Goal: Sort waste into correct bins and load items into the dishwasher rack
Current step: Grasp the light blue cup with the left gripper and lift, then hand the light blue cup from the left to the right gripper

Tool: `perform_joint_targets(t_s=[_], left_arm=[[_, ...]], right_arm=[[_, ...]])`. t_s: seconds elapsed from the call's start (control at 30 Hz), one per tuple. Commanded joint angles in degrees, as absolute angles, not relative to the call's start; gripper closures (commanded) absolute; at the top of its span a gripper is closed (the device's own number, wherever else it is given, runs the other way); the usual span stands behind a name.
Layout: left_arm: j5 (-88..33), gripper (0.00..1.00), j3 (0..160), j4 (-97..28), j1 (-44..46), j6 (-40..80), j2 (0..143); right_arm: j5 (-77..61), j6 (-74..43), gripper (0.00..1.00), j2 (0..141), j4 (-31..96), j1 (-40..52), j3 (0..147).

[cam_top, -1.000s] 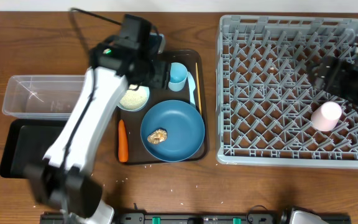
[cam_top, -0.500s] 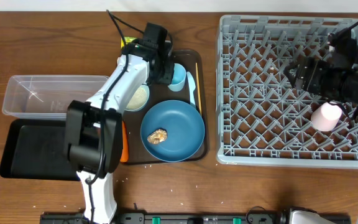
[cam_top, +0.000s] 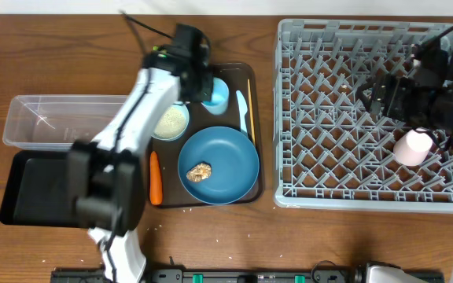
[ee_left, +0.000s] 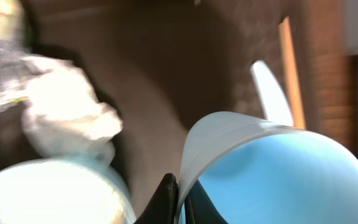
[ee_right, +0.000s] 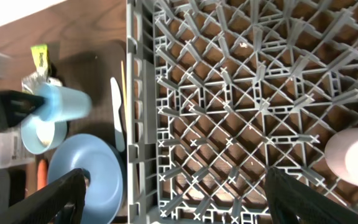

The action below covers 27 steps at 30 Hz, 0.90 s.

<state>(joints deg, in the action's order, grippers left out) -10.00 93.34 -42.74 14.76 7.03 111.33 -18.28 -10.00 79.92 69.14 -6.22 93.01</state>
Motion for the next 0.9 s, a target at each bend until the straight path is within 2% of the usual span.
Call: perform_joint_targets(t_s=[0.0, 0.17, 0.23, 0.33, 0.43, 0.6, 0.87], left_arm=[[-20.6, 0.94, 96.8, -43.2, 9.8, 10.8, 99.9], [-48.0, 0.94, 96.8, -43.4, 0.7, 10.9, 93.2], [-59.1, 0.94, 96.8, -43.4, -1.8, 11.4, 92.7], [-69.4, 0.94, 96.8, -44.2, -3.4, 11.5, 92.9], [-74.1, 0.94, 96.6, -45.3, -3.1, 11.5, 92.9], [-80.4, 0.94, 96.6, -45.4, -0.2, 11.5, 92.9], [-83.8, 0.94, 96.6, -45.4, 3.6, 13.9, 92.9]], right_arm=[[-22.2, -4.6, 0.15, 81.7, 68.6, -4.0, 90.8], [-40.3, 7.0, 0.15, 83.2, 61.9, -0.3, 86.1], [-47.7, 8.0, 0.17, 83.6, 56.5, 1.2, 83.8], [-55.9, 7.7, 0.18, 83.6, 46.8, 3.6, 80.8], [-61.2, 6.2, 0.18, 83.8, 38.3, 6.5, 79.4], [-61.1, 5.2, 0.2, 83.8, 29.4, 12.5, 79.4], [-62.2, 6.9, 0.17, 83.8, 22.4, 18.7, 79.4]])
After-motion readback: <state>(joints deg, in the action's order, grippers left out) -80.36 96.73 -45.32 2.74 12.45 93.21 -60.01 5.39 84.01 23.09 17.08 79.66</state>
